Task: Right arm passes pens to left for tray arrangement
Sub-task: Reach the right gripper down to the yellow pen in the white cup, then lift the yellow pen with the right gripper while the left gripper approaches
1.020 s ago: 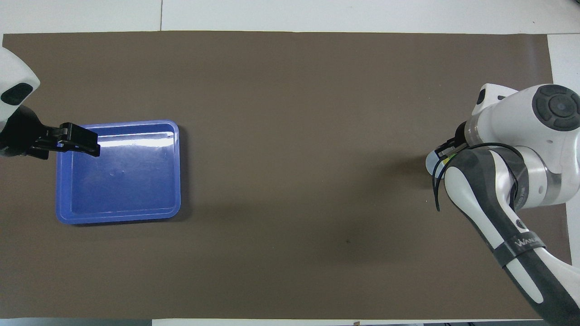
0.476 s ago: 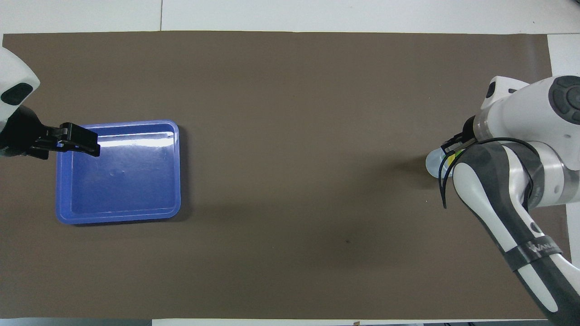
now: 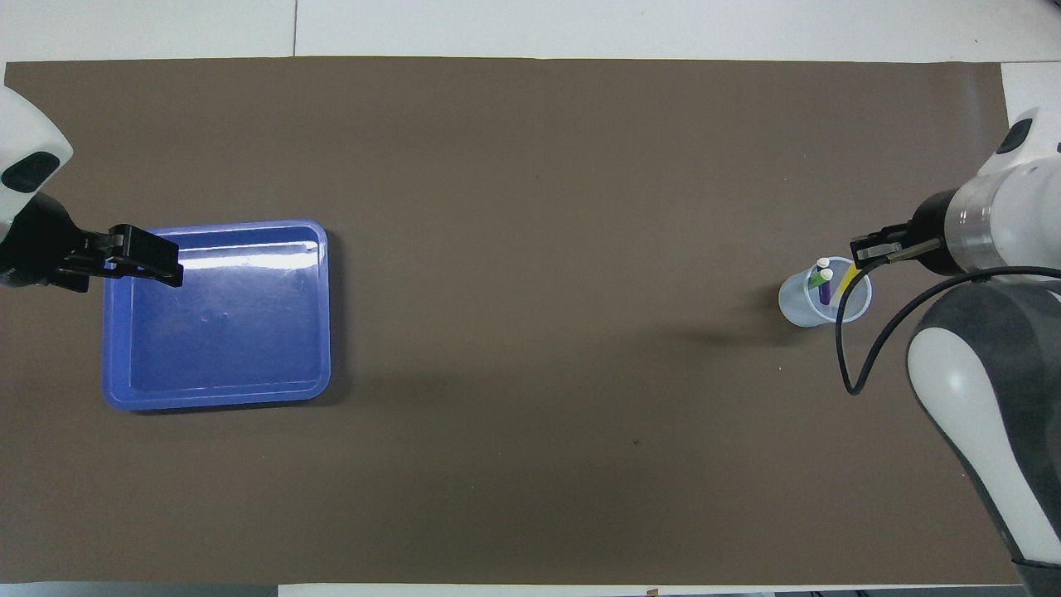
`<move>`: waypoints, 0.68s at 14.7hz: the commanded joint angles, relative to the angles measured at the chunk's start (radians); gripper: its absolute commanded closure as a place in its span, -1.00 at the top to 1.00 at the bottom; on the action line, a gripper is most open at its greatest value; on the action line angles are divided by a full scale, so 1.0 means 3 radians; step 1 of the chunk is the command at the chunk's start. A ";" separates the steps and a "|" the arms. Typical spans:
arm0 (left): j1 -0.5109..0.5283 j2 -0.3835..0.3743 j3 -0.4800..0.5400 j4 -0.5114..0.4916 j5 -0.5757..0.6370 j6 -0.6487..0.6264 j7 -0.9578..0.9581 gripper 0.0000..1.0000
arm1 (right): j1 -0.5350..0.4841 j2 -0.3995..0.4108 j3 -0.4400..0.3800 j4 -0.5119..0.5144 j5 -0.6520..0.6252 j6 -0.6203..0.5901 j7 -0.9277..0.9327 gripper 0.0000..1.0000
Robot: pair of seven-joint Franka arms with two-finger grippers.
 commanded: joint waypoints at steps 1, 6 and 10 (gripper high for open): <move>0.0000 -0.0063 0.0018 -0.0064 0.0014 -0.0034 0.0013 1.00 | 0.0006 0.0106 0.0111 0.0197 0.0296 -0.0078 0.0785 -1.00; 0.0041 -0.0125 0.0018 -0.0172 0.0009 -0.0019 -0.0007 1.00 | 0.0011 0.0147 0.0499 0.0269 0.0961 0.0151 0.2488 -1.00; 0.0102 -0.0125 0.0018 -0.0188 -0.0027 -0.0004 -0.0154 1.00 | 0.0027 0.0310 0.0872 0.0453 0.1258 0.0484 0.3638 -1.00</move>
